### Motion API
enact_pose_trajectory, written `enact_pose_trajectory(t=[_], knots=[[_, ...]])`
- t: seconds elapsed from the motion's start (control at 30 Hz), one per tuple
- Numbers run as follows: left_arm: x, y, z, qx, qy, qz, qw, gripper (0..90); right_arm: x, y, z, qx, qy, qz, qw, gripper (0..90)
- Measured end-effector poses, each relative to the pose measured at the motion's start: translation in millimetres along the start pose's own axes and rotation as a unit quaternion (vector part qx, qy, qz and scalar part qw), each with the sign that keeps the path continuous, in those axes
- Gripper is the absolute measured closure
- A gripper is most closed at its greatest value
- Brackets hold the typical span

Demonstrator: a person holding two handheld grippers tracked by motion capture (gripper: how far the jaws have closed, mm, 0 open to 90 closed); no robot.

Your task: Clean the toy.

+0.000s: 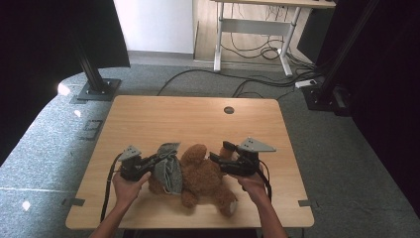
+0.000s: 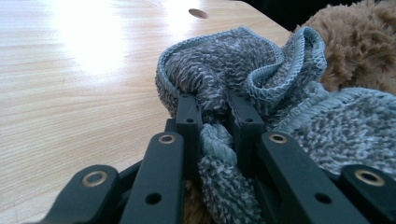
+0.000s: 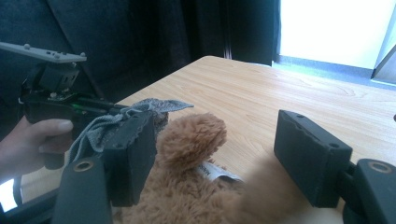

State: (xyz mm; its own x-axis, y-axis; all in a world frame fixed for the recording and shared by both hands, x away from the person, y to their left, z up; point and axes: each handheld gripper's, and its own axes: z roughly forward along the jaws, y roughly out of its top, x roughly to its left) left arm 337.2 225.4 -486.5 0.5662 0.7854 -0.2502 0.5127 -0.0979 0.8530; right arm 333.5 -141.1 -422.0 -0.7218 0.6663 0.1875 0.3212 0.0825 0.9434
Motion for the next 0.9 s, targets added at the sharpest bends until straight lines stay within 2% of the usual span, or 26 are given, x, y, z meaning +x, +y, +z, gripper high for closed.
enact_pose_trajectory(t=[0.1,0.2,0.27,0.43,0.67,0.7,0.8,0.9], knots=[[-0.5,-0.3,-0.1,-0.001,0.001,0.001,1.0000,76.8,1.2,0.2,-2.2,-0.001,0.006,-0.002,1.0000,30.0],[-0.3,-0.3,-0.3,0.000,0.000,0.001,1.0000,76.8,3.1,-1.2,4.7,0.022,0.017,-0.008,0.9996,29.0],[-0.4,-0.4,-0.4,-0.001,0.000,0.002,1.0000,76.8,3.5,-4.1,16.7,0.048,0.027,0.000,0.9985,26.7],[-0.5,-1.1,-0.9,-0.002,0.000,0.002,1.0000,76.7,7.5,-14.5,51.8,0.096,0.034,0.012,0.9947,27.2],[-0.5,-1.3,-1.7,-0.001,-0.001,0.004,1.0000,76.7,10.9,-14.4,78.8,0.118,0.030,0.028,0.9921,29.4],[-0.6,-1.5,-1.9,-0.002,-0.001,0.004,1.0000,76.7,11.3,-14.1,81.4,0.118,0.031,0.029,0.9921,31.9],[-0.2,-2.1,-1.9,-0.003,-0.002,0.003,1.0000,76.7,12.6,-15.5,85.9,0.117,0.020,0.016,0.9928,53.1],[0.1,-2.0,-1.9,-0.004,-0.003,0.001,1.0000,76.7,10.9,-17.4,87.1,0.114,0.017,0.008,0.9933,63.2]])
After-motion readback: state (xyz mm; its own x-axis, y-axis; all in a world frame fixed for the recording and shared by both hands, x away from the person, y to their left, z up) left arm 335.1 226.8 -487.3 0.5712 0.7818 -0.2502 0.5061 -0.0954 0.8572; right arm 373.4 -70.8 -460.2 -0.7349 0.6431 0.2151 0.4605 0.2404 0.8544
